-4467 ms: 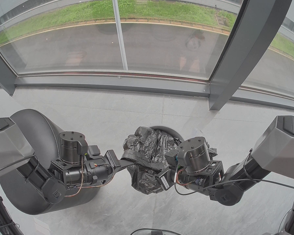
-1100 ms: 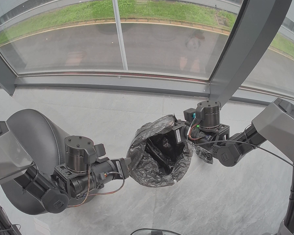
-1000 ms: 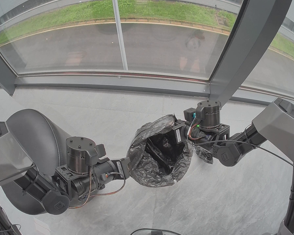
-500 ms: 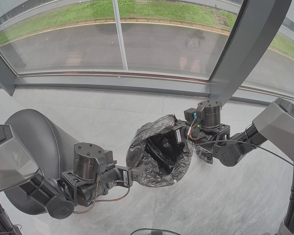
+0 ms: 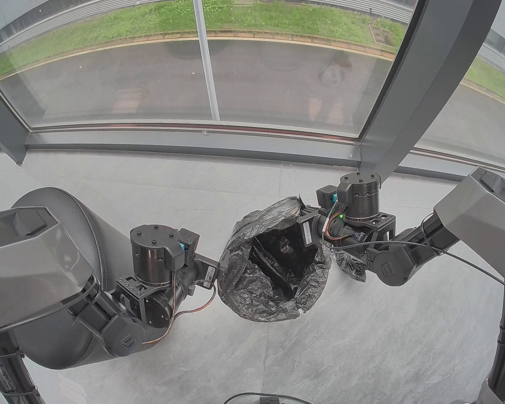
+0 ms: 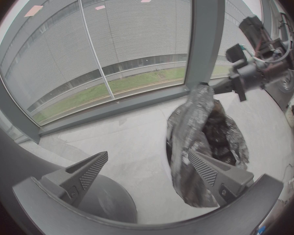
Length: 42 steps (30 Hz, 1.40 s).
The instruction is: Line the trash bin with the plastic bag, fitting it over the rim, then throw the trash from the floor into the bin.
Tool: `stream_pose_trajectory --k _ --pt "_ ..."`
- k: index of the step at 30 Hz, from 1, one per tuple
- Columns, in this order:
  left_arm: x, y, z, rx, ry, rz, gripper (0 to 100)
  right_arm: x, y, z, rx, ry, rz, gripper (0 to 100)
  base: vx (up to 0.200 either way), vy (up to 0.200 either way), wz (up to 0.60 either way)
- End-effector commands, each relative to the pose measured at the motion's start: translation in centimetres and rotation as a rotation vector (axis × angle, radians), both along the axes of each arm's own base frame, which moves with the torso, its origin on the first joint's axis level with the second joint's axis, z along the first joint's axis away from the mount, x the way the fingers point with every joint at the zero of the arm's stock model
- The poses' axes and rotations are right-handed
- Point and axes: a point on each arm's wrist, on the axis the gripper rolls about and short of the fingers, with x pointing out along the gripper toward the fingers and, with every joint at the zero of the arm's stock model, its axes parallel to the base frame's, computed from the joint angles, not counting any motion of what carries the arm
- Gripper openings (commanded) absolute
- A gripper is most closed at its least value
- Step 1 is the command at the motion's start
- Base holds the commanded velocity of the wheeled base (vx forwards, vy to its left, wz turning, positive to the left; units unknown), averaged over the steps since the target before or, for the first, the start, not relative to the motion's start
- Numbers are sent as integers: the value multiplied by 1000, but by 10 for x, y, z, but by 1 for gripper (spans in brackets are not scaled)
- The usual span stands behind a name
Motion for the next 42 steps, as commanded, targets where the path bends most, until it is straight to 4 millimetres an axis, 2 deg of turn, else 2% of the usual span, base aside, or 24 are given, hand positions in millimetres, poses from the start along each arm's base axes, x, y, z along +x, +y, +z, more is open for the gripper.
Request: stream_pose_trajectory --k 1,8,17,25,27,29,30,36,42 --pt "14 0 -9 8 0 25 100 0 1 2 4 -10 2 0 0 0 0" --pt "7 3 -2 -5 -9 25 100 0 1 2 11 -22 1 0 0 0 0" --pt "-14 -1 -1 -56 30 -33 100 0 1 1 10 -20 1 0 0 0 0" --pt "4 -7 -28 -43 86 -64 100 2 0 3 14 -30 -8 0 0 0 0" --pt "18 -9 -35 -43 82 -42 100 4 -1 3 23 -45 -11 0 0 0 0" --pt "18 -9 -35 -43 80 -40 100 4 -1 3 23 -46 -11 0 0 0 0" --pt "28 -9 -40 -43 71 -22 100 4 -1 2 24 -48 -6 0 0 0 0" --pt "43 -8 -32 -56 13 70 100 4 0 5 27 -56 -3 0 0 0 0" --pt "43 -5 -25 -70 -10 83 100 4 0 6 27 -58 -4 0 0 0 0"
